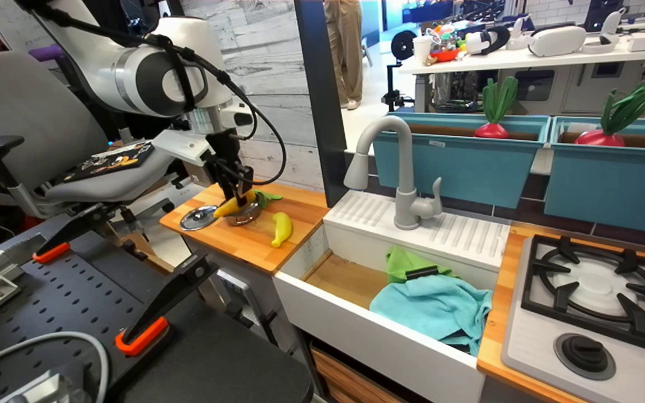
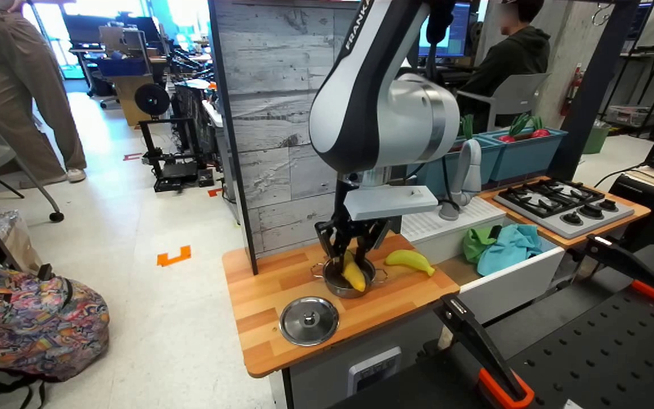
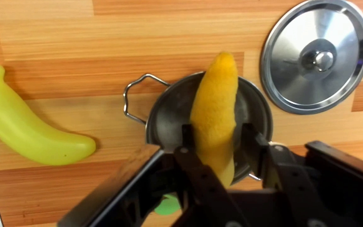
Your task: Put the carrot plushie on the table
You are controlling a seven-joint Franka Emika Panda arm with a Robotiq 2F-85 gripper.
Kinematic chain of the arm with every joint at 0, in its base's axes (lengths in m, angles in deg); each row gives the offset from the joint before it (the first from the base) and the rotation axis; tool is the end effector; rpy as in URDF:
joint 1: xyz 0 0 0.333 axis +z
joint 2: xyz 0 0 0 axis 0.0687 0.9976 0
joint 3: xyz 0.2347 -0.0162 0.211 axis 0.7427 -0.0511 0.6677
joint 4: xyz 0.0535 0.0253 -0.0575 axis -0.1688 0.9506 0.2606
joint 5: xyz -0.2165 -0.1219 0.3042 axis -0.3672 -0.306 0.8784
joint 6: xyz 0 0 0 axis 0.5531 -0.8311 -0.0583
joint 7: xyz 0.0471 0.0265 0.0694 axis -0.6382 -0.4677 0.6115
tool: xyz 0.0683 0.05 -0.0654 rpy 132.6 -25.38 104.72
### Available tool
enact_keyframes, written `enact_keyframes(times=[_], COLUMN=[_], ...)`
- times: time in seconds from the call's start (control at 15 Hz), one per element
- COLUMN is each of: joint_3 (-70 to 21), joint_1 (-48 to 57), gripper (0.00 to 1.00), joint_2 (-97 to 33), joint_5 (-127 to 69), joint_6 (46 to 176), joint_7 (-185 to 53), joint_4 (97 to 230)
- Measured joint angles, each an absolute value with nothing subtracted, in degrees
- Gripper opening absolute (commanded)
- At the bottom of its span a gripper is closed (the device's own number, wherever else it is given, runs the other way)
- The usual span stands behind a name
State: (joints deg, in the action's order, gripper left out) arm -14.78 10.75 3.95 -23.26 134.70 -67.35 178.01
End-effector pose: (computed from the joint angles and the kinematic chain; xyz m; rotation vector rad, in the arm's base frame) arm 0.5865 0.1292 0.0263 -3.0476 -0.0490 0.0397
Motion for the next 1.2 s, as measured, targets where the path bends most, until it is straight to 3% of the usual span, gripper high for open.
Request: enact_keyframes(times=[0.53, 1.2], joint_3=[-8.8, -4.66], joint_1=[4.65, -4.07], gripper=[0.0, 0.0], joint_2=[2.31, -3.92], joint_5=[-19.63, -7.9], joint_6=[135.2, 146.22], joint_7=[-64.54, -67.51], joint_4=[180.25, 187.84])
